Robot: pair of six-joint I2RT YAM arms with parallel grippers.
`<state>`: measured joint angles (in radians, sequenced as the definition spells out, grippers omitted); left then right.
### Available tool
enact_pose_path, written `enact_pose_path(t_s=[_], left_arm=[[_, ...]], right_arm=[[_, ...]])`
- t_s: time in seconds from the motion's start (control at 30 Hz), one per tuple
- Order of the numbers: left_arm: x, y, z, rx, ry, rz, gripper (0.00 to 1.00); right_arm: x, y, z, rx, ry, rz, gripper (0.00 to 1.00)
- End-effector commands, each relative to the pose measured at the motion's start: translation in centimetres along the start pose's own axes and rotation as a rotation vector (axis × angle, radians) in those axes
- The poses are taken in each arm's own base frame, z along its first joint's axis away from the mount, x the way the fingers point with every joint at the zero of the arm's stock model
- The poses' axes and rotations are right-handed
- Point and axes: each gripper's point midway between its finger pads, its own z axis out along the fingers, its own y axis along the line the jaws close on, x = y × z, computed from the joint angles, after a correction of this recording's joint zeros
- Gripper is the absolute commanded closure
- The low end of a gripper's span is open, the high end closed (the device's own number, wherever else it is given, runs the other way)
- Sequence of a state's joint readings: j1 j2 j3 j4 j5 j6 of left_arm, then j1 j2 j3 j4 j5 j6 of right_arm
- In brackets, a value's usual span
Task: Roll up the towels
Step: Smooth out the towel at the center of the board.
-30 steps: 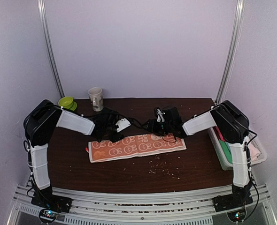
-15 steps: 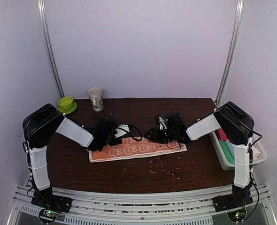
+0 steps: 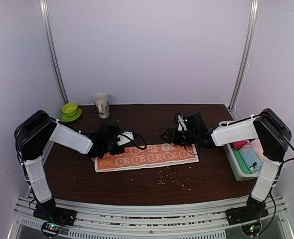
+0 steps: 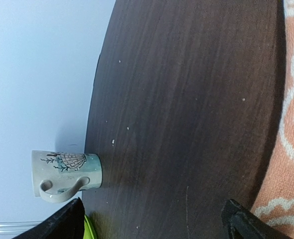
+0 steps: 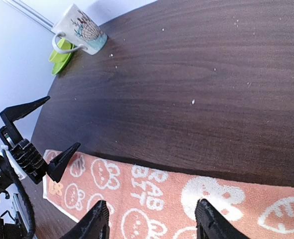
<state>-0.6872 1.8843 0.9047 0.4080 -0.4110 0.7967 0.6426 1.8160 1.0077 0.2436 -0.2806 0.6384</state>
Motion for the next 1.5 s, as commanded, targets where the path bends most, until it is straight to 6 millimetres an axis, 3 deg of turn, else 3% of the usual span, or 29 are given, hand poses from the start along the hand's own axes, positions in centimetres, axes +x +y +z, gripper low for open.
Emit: enact_pose_path(t_s=[0.0, 0.1, 0.17, 0.3, 0.47, 0.63, 0.77, 0.93, 1.0, 1.03, 1.1, 1.23, 1.33, 1.47], left_arm=[[-4.0, 4.4, -1.4, 0.032, -0.107, -0.096, 0.02], [-6.7, 5.6, -2.0, 0.104, -0.169, -0.167, 0.02], [-8.5, 4.8, -2.3, 0.183, -0.209, -0.198, 0.02], [-11.2, 1.4, -2.6, 0.308, -0.257, -0.198, 0.04], [-12.0, -3.6, -0.9, 0.422, -0.212, -0.178, 0.13], [-11.2, -7.6, -0.5, 0.519, -0.182, -0.152, 0.27], [-9.2, -10.1, -1.0, 0.578, -0.133, -0.1, 0.33], [-6.6, -12.5, -2.6, 0.658, -0.09, -0.036, 0.3], [-5.9, -13.1, -3.6, 0.693, -0.092, -0.015, 0.23], [-5.6, -13.4, -4.0, 0.709, -0.093, -0.007, 0.16], [-5.2, -13.7, -5.0, 0.739, -0.102, 0.0, 0.03], [-4.3, -13.4, -6.0, 0.738, -0.084, 0.003, 0.02], [-2.9, -12.5, -5.5, 0.677, -0.023, -0.013, 0.02], [-0.8, -9.3, -3.9, 0.568, 0.073, -0.108, 0.02]], right_arm=[[-2.6, -1.4, -1.4, 0.084, -0.077, -0.018, 0.41], [-2.6, -2.8, -0.8, 0.103, -0.08, 0.009, 0.43], [-2.3, -3.5, -0.1, 0.098, -0.075, 0.03, 0.45], [-0.8, -5.3, 1.5, 0.114, -0.037, 0.069, 0.47], [0.3, -7.0, 2.0, 0.115, -0.018, 0.112, 0.54], [1.2, -8.6, 1.5, 0.158, -0.004, 0.115, 0.57], [1.3, -10.0, 0.7, 0.2, -0.009, 0.121, 0.58], [0.8, -11.6, -0.2, 0.272, -0.03, 0.11, 0.58], [0.8, -12.3, -0.3, 0.296, -0.032, 0.111, 0.58], [0.9, -12.8, -0.4, 0.309, -0.029, 0.112, 0.58], [0.8, -13.2, -0.5, 0.323, -0.031, 0.112, 0.57], [0.7, -13.4, -1.1, 0.34, -0.04, 0.1, 0.57], [0.3, -13.1, -1.8, 0.34, -0.051, 0.089, 0.55], [-1.0, -11.2, -2.8, 0.288, -0.076, 0.063, 0.51]])
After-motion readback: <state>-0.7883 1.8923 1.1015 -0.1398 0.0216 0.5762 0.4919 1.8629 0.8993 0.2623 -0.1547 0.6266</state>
